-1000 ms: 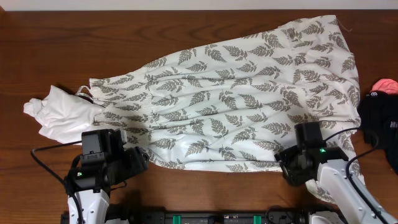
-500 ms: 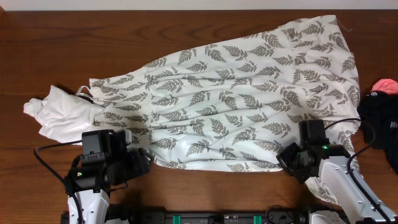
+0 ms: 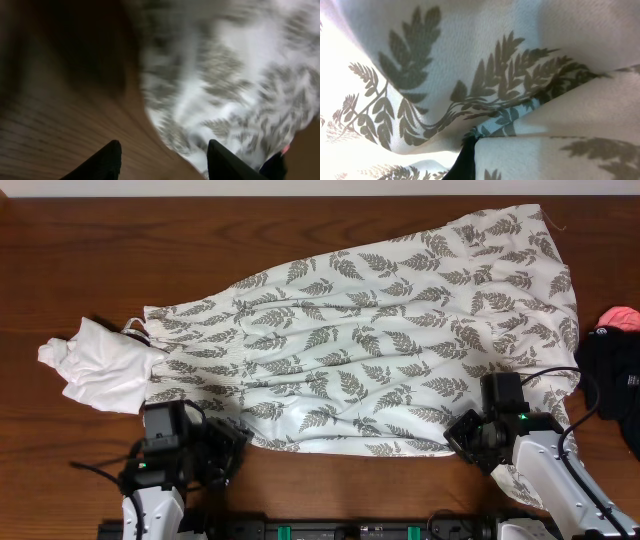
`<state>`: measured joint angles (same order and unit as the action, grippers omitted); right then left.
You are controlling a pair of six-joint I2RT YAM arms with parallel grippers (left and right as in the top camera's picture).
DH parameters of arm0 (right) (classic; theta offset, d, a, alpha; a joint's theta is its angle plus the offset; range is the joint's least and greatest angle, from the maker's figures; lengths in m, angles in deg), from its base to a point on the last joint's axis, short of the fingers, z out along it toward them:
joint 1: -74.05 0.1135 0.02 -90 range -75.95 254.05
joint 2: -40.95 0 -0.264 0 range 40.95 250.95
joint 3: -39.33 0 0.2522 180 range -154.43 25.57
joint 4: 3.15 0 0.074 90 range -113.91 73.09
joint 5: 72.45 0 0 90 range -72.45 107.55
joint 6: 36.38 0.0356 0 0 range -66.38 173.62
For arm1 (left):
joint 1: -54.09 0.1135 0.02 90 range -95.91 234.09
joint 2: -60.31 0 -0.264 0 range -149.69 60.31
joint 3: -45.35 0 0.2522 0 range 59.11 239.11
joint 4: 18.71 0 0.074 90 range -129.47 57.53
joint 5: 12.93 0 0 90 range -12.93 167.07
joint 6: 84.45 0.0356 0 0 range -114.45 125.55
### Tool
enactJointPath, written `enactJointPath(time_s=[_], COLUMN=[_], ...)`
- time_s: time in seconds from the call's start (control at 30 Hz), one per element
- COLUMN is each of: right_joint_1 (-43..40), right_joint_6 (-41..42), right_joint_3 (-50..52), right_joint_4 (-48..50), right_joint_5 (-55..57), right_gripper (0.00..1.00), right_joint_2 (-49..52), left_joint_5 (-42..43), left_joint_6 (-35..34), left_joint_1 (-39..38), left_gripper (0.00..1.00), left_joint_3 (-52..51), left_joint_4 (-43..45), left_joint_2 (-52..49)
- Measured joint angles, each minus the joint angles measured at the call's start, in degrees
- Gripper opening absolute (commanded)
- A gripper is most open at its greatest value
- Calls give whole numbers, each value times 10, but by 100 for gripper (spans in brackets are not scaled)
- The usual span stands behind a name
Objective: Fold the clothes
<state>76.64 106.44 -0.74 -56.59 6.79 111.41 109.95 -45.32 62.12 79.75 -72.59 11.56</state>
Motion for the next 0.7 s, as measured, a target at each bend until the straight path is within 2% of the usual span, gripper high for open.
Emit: enactJointPath(time_s=[0.2, 0.53, 0.6, 0.7], right_joint_1=[0, 0, 0, 0], right_joint_6=[-8, -14, -14, -16], right_joint_3=[0, 0, 0, 0], right_joint_4=[-1, -1, -1, -1], right_joint_5=[0, -1, -1, -2], right_gripper=[1, 1, 1, 1], right_joint_2=[0, 0, 0, 0], left_joint_5=[4, 23, 33, 48], left_joint_6=[-81, -114, -119, -123], left_joint_1=[0, -1, -1, -1], left_gripper=[57, 56, 50, 27], left_joint_3=[-70, -63, -58, -53], left_joint_4=[121, 253, 275, 314], left_joint_2=[-30, -122, -149, -195])
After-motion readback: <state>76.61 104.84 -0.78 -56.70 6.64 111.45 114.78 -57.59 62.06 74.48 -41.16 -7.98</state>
